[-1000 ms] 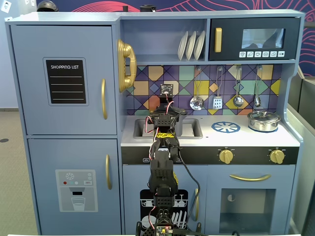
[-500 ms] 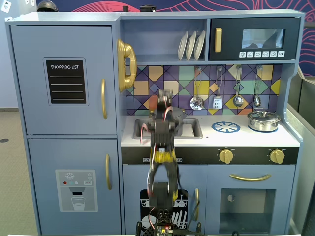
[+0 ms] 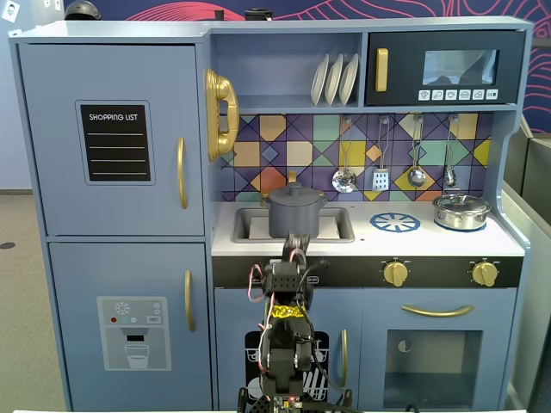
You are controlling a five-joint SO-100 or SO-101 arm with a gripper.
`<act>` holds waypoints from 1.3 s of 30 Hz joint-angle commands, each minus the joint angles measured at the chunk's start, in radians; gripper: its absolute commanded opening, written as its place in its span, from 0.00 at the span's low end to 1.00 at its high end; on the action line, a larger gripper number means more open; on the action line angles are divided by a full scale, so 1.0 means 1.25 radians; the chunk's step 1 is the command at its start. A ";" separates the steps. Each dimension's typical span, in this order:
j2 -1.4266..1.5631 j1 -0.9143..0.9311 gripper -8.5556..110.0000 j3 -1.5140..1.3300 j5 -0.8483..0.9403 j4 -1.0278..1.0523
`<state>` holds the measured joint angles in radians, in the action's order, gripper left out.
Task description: Pick up the lid from the counter and put it on the gray recipient
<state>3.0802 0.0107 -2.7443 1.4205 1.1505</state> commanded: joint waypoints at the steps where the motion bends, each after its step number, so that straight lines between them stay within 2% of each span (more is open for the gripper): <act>1: 0.026 -0.009 0.07 -0.082 0.002 -0.011; 6: 0.077 0.000 0.07 -0.200 0.049 0.047; 9: 0.077 0.000 0.07 -0.205 0.021 0.118; 13: 0.077 -0.007 0.08 -0.205 0.085 0.241; 16: 0.077 -0.017 0.08 -0.205 0.080 0.302; 39: 0.079 -0.011 0.13 -0.205 0.071 0.303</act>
<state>3.1845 -0.0077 -3.0020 1.5094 1.3468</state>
